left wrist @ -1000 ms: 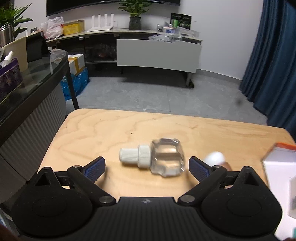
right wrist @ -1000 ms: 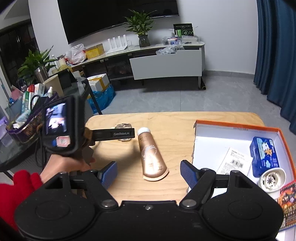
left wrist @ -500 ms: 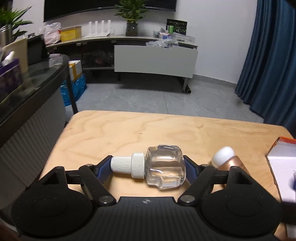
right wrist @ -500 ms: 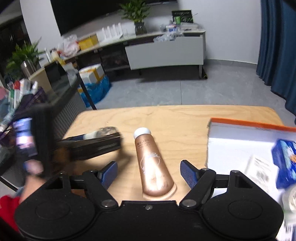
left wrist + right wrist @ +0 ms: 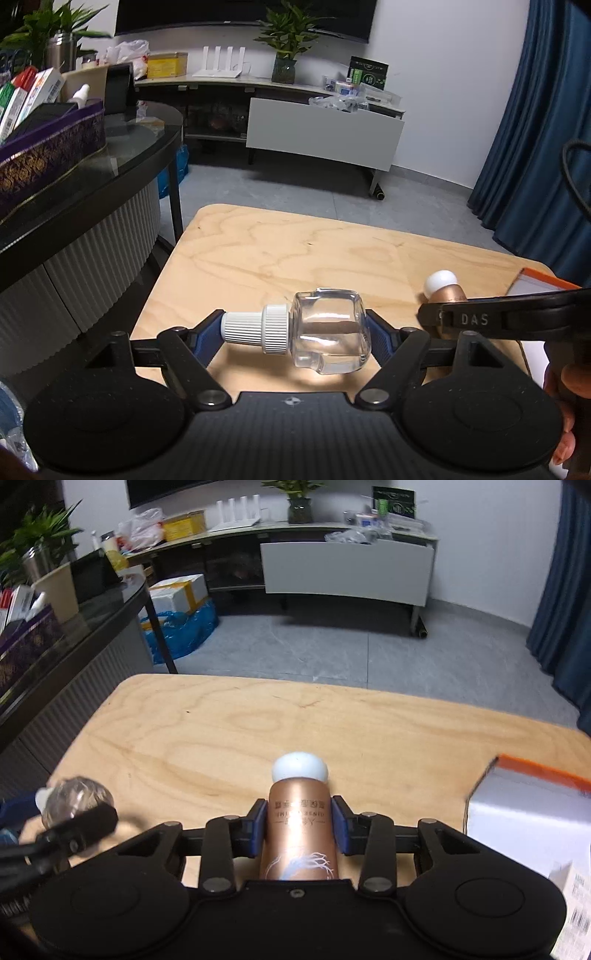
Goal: Organize rigid objects
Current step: 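Carry the copper tube with right gripper while left carries the glass bottle over the box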
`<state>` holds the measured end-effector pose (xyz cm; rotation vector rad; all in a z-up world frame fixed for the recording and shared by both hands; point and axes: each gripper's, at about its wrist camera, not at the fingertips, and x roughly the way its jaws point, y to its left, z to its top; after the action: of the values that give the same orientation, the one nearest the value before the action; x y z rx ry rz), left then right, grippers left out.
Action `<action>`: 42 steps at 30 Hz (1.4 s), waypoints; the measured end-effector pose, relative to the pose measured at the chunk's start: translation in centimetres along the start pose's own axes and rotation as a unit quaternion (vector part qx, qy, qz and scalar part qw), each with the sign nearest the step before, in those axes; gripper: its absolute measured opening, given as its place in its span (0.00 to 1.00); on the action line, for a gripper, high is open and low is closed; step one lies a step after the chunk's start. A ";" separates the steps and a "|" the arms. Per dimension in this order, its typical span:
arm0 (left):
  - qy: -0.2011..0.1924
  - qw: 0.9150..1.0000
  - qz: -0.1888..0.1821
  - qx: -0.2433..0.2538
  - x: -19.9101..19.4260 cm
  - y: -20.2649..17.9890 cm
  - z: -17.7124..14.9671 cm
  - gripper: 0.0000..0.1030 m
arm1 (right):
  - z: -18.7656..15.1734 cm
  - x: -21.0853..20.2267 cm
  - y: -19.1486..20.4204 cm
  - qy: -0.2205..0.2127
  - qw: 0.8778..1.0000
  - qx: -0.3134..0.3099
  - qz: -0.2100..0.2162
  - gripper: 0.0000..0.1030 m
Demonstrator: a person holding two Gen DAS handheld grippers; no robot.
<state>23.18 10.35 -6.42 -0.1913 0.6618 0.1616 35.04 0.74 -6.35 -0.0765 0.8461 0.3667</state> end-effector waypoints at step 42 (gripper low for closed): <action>-0.061 0.985 -0.133 0.089 -15.4 -12.2 -5.3 0.77 | -13.4 -33.0 -8.4 -0.242 0.965 0.089 -0.038 0.43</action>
<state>10.64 -3.99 0.57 -0.0954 0.5198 -0.1418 8.40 -19.38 8.59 0.1433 0.3870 0.2201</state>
